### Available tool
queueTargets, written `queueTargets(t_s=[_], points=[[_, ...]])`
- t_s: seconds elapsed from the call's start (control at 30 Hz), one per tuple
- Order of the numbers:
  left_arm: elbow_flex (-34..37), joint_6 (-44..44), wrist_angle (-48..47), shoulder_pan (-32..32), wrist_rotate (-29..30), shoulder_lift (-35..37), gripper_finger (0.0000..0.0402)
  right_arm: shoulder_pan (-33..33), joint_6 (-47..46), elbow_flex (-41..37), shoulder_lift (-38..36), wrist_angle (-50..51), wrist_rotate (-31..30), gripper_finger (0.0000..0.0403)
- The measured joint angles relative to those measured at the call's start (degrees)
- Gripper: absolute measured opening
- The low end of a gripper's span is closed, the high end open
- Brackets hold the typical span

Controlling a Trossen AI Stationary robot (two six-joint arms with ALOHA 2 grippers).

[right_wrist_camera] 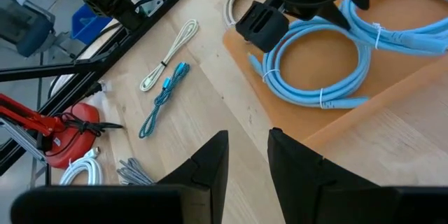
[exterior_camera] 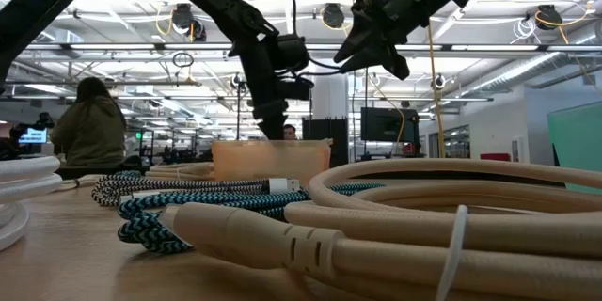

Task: Pick & Place USB Port
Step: Put the blue usb cable into the orange bin

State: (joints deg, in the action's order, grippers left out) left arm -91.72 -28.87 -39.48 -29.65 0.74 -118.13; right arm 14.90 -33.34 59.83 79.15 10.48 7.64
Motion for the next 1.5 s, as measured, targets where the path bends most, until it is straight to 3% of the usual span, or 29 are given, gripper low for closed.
queueTargets(t_s=[0.5,0.73,1.07,1.5], points=[[-0.1,0.9,0.5,-0.3,0.3,-2.7,0.0112,0.0,0.1,0.0,0.0,0.0,1.4,0.0091],[-0.8,0.5,1.8,-0.4,1.3,-2.9,0.0015,0.0,0.2,0.0,0.0,0.1,1.4,0.0091],[-0.8,1.0,2.1,-0.8,3.6,-2.9,0.0007,0.0,0.2,0.0,0.0,0.1,1.4,0.0091],[-0.7,3.1,3.2,-3.8,2.2,-2.9,0.0006,0.0,0.2,0.0,0.0,0.8,1.6,0.0091]])
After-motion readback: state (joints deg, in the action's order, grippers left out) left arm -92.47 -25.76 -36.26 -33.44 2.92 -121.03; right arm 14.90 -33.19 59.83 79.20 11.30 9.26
